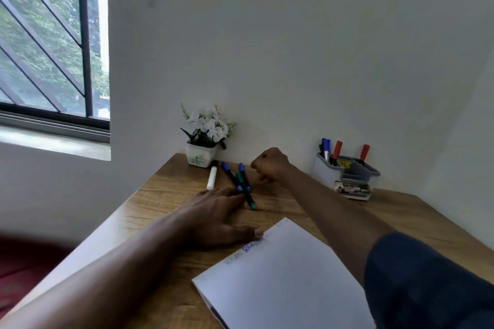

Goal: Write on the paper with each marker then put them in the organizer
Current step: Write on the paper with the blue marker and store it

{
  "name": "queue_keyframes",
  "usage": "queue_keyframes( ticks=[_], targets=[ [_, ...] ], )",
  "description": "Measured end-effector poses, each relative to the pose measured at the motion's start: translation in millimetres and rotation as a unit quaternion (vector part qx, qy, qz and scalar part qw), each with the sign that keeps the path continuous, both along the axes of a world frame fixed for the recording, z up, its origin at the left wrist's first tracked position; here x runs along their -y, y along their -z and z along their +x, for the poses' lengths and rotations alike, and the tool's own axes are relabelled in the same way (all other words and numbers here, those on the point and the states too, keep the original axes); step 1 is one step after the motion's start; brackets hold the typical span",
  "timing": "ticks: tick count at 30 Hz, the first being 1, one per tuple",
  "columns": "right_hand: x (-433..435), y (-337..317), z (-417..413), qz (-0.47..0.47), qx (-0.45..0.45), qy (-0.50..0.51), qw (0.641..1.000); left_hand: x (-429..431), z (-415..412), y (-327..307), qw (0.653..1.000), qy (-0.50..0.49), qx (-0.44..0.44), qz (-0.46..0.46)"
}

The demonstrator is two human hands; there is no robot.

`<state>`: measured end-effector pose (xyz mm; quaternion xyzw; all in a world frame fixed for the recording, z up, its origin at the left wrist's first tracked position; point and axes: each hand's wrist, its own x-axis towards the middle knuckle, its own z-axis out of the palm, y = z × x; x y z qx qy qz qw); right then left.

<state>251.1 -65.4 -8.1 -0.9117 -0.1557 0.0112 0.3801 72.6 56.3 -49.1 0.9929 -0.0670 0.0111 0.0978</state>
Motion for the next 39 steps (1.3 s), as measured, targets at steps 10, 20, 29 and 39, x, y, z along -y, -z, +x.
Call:
queue_keyframes(
  ticks=[10,20,29,39],
  targets=[
    [-33,1,27,-0.091,-0.075,0.030,0.993,-3,6,0,1.000,0.005,-0.017,0.002],
    [17,-31,-28,0.156,0.092,-0.058,0.982,-2,4,0,1.000,0.014,-0.016,-0.008],
    [115,27,-136,0.043,0.310,-0.163,0.936,10,-12,-3,0.964,0.037,0.252,-0.077],
    [123,34,-144,-0.032,0.366,-0.232,0.901,37,-35,-12,0.907,0.128,0.387,-0.108]
  ],
)
